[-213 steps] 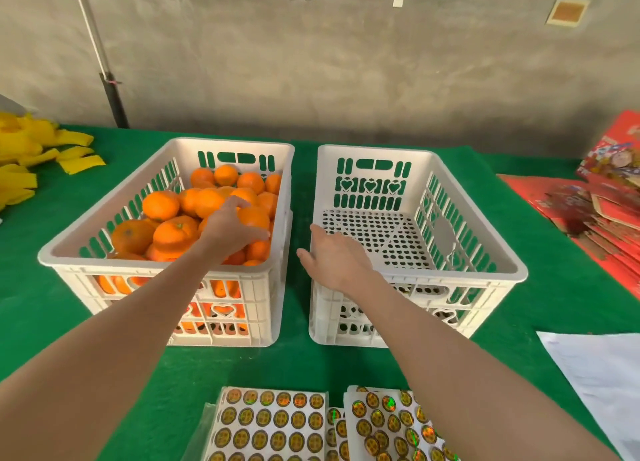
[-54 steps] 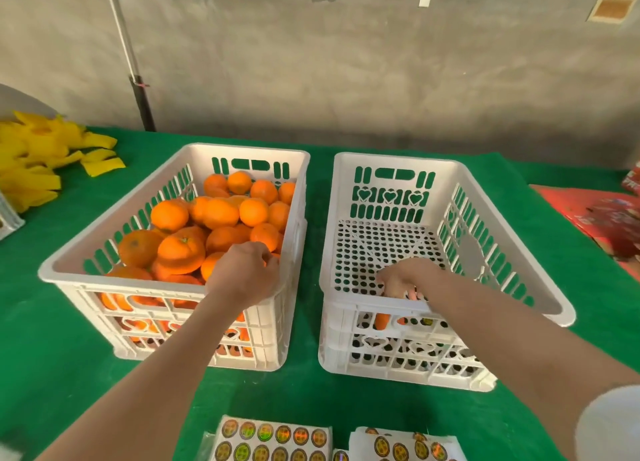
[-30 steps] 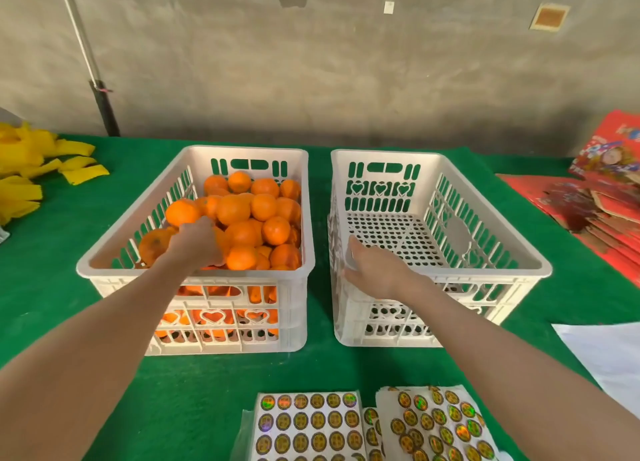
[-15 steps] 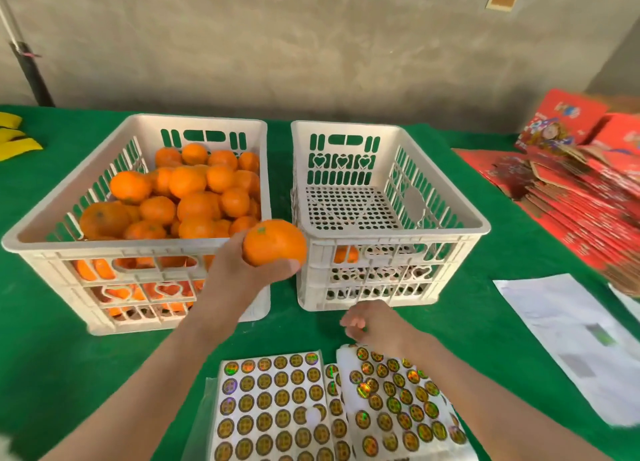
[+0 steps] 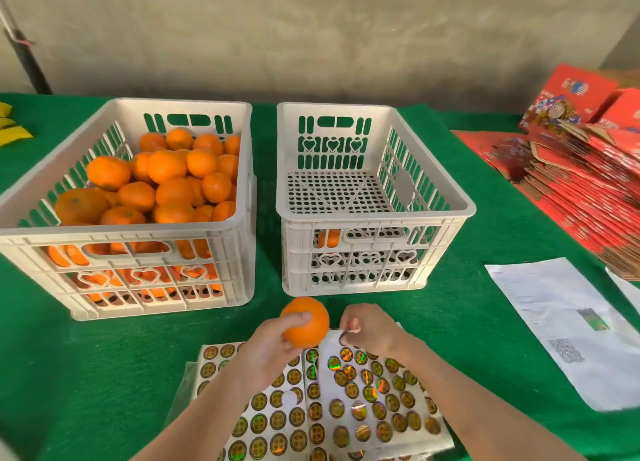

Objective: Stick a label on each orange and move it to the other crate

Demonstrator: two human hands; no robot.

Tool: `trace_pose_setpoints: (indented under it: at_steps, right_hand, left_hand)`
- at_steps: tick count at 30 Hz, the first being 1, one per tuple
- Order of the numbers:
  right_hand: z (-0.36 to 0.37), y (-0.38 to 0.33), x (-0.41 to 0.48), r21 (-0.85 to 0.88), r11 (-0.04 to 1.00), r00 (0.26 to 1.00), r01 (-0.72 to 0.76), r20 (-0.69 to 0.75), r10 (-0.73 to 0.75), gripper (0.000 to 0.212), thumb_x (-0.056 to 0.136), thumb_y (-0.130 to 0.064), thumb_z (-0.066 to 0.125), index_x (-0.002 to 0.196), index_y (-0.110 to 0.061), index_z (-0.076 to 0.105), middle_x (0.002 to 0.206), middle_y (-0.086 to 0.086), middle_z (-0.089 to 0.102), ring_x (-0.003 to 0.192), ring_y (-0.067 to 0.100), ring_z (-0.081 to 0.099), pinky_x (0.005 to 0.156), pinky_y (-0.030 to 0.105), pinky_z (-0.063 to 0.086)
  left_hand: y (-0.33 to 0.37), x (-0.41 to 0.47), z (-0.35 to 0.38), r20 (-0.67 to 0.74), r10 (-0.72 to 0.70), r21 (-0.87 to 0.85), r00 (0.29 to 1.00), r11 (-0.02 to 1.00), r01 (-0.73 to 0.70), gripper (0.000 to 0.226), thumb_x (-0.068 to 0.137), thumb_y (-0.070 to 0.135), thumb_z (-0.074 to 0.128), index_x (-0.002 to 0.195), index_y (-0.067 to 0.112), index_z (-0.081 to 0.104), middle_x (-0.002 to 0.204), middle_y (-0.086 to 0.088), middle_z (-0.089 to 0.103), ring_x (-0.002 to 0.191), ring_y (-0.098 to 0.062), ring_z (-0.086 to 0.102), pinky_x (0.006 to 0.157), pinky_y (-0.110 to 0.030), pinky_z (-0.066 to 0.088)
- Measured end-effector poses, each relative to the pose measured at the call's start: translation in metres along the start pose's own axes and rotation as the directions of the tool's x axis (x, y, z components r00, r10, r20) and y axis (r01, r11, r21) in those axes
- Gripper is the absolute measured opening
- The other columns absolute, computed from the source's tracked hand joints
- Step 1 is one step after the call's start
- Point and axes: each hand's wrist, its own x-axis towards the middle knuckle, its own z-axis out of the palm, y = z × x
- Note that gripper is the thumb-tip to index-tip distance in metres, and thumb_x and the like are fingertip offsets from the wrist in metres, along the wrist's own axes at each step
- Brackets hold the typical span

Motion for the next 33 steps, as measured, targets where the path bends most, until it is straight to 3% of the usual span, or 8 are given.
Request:
trace_pose_setpoints:
  at_steps: [3,5,8,14,20,26,30,33]
  right_hand:
    - [-0.004,0.003,-0.002,0.162,0.987,1.0,0.021,-0.015,-0.019,0.015,0.082,-0.012,0.07,0.095,-0.013,0.062,0.092,0.003,0.063,0.085,0.015,0.058,0.077,0.025,0.046]
    - [-0.004,0.005,-0.006,0.256,0.965,0.998,0.058,-0.044,-0.048,0.016,0.082,-0.005,0.069,0.094,-0.011,0.061,0.093,0.01,0.066,0.082,0.015,0.059,0.08,0.026,0.049]
    - [-0.004,0.011,-0.012,0.326,0.937,0.99,0.125,-0.096,-0.099,0.008,0.083,-0.001,0.067,0.089,-0.007,0.066,0.084,0.003,0.065,0.073,0.003,0.057,0.071,0.011,0.046]
    - [0.0,0.016,-0.02,0.405,0.898,0.979,0.174,-0.17,-0.112,0.011,0.085,0.001,0.064,0.08,-0.006,0.07,0.08,-0.001,0.068,0.073,0.001,0.06,0.075,0.012,0.047]
    - [-0.011,0.016,-0.021,0.699,0.711,0.974,0.079,-0.207,0.094,0.018,0.086,-0.002,0.063,0.075,-0.016,0.064,0.098,-0.003,0.069,0.098,0.013,0.062,0.092,0.024,0.045]
    - [-0.036,-0.008,-0.034,0.85,0.495,0.976,0.182,-0.217,0.013,0.018,0.088,0.005,0.056,0.078,-0.009,0.06,0.095,0.003,0.07,0.093,0.013,0.064,0.084,0.028,0.053]
    - [-0.056,-0.033,-0.044,0.847,0.447,0.957,0.289,-0.269,-0.109,0.017,0.089,0.006,0.054,0.08,-0.007,0.059,0.094,-0.001,0.071,0.091,0.012,0.066,0.081,0.027,0.055]
    - [-0.074,-0.048,-0.047,0.84,0.442,0.949,0.314,-0.261,-0.177,0.016,0.09,0.006,0.052,0.081,-0.006,0.059,0.101,0.003,0.068,0.093,0.013,0.065,0.079,0.026,0.054]
  left_hand:
    - [-0.009,0.006,0.01,0.018,-0.043,0.057,0.999,0.997,0.042,0.073,0.064,0.019,0.08,0.127,0.009,0.046,0.127,-0.017,0.055,0.113,-0.03,0.057,0.1,-0.041,0.043]
    - [-0.012,0.008,0.018,-0.003,-0.045,0.102,0.999,0.994,0.045,0.077,0.062,0.019,0.081,0.129,0.01,0.044,0.124,-0.016,0.056,0.11,-0.029,0.058,0.092,-0.037,0.047]
    - [-0.015,0.01,0.024,-0.015,-0.055,0.025,0.998,0.998,0.056,0.068,0.064,0.024,0.073,0.126,0.011,0.046,0.121,-0.017,0.059,0.103,-0.029,0.062,0.079,-0.035,0.049]
    - [-0.018,0.012,0.024,0.016,-0.063,-0.048,0.998,0.997,0.064,0.06,0.07,0.019,0.074,0.124,0.01,0.049,0.124,-0.022,0.059,0.109,-0.034,0.06,0.094,-0.042,0.046]
    - [-0.021,0.006,0.027,0.053,0.011,0.218,0.999,0.976,-0.023,0.069,0.068,0.024,0.077,0.127,0.004,0.049,0.128,-0.018,0.055,0.115,-0.031,0.055,0.106,-0.043,0.038]
    - [-0.009,-0.006,0.036,-0.022,0.284,0.661,0.959,0.724,-0.199,0.085,0.042,0.042,0.08,0.12,0.024,0.05,0.117,0.0,0.057,0.102,-0.017,0.058,0.088,-0.032,0.048]
    - [0.009,-0.014,0.042,0.022,0.352,0.594,0.936,0.748,-0.296,0.087,0.042,0.047,0.078,0.124,0.027,0.055,0.114,-0.003,0.065,0.102,-0.019,0.063,0.093,-0.037,0.051]
    - [0.022,-0.021,0.042,0.048,0.354,0.36,0.934,0.866,-0.347,0.071,0.062,0.034,0.074,0.128,0.022,0.05,0.121,-0.007,0.06,0.105,-0.021,0.063,0.085,-0.031,0.052]
